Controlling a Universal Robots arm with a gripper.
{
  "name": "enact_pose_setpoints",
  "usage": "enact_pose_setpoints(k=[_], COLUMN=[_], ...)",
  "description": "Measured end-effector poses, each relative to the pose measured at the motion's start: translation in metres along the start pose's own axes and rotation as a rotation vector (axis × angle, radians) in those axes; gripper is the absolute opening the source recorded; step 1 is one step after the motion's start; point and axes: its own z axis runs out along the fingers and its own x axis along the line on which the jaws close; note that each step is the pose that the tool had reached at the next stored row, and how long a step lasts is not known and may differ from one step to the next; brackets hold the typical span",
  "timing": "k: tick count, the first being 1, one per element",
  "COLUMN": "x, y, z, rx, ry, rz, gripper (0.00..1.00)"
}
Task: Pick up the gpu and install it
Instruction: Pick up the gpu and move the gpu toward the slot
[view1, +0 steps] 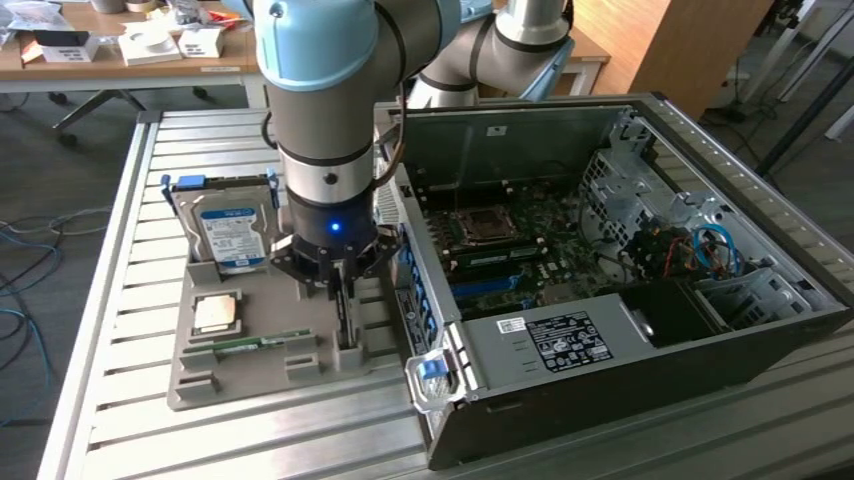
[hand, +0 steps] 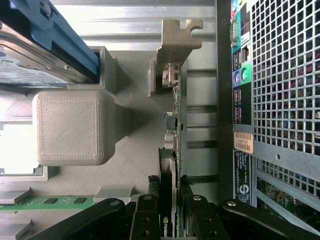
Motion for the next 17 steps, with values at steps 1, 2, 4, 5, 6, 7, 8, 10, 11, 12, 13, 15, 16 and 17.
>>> enact_pose_setpoints(k=[1, 2, 4, 5, 6, 7, 8, 10, 11, 12, 13, 15, 16, 17], x=[0.000, 0.000, 0.000, 0.000, 0.000, 0.000, 0.000, -0.001, -0.001, -0.001, -0.001, -0.001, -0.001, -0.001], y=[0.0001, 0.0002, 0.0004, 0.0005, 0.0007, 0.0008, 0.0010, 0.0014, 0.0015, 0.0017, 0.0019, 0.0023, 0.0025, 0.0028], z=[-0.0020, -0.0041, -0.0093, -0.0121, -0.0151, -0.0184, -0.0219, -0.0296, -0.0338, -0.0377, -0.0418, -0.0507, -0.0552, -0.0597], rx=[0.0000, 0.0000, 0.0001, 0.0001, 0.0001, 0.0001, 0.0001, 0.0000, 0.0000, 0.0001, 0.0001, 0.0001, 0.0000, 0.0000], ry=[0.0000, 0.0000, 0.0001, 0.0000, 0.0000, 0.0001, 0.0000, -0.0001, 0.0001, 0.0001, 0.0000, 0.0001, 0.0000, 0.0000], rz=[0.000, 0.000, 0.000, 0.000, 0.000, 0.000, 0.000, 0.000, 0.000, 0.000, 0.000, 0.000, 0.000, 0.000], gripper=[0.26, 0.26, 0.26, 0.26, 0.26, 0.26, 0.26, 0.26, 0.26, 0.26, 0.26, 0.26, 0.26, 0.26])
